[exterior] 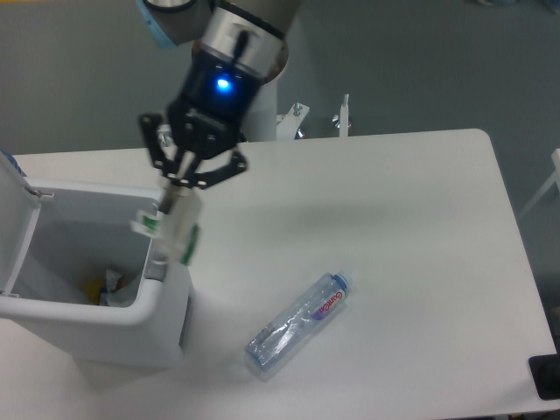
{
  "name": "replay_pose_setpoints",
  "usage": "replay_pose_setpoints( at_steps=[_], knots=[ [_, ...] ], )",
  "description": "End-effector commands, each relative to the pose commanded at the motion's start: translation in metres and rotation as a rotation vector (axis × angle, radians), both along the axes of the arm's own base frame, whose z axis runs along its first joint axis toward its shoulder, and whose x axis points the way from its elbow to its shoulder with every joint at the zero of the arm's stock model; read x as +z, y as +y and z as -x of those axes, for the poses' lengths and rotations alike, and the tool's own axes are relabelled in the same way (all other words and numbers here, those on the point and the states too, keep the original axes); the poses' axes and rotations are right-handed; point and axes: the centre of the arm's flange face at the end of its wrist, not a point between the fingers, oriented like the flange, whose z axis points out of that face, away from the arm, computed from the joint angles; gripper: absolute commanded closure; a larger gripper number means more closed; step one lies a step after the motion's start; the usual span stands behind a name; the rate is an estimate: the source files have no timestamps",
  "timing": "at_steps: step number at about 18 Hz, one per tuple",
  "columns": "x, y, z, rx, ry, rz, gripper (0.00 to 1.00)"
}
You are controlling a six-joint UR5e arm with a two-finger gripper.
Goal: Place the trash in the trash can
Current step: 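Carry the paper over the white bin and open the gripper, then move the open gripper over the clear water bottle and lower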
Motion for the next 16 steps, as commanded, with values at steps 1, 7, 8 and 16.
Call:
replay_pose_setpoints(
  at_steps=[1,7,8,16],
  knots=[
    [-0.001,0.003,-0.008,-0.016,-0.004,-0.001,0.99],
    [-0.009,0.015,-0.024,-0.067,0.009,-0.004,0.0],
    [-0.011,0.017,-0.023,-0.066,0.008,-0.004,0.0],
    [-0.02,0.015,0.02,-0.073,0.119,-0.025,0.0]
  ],
)
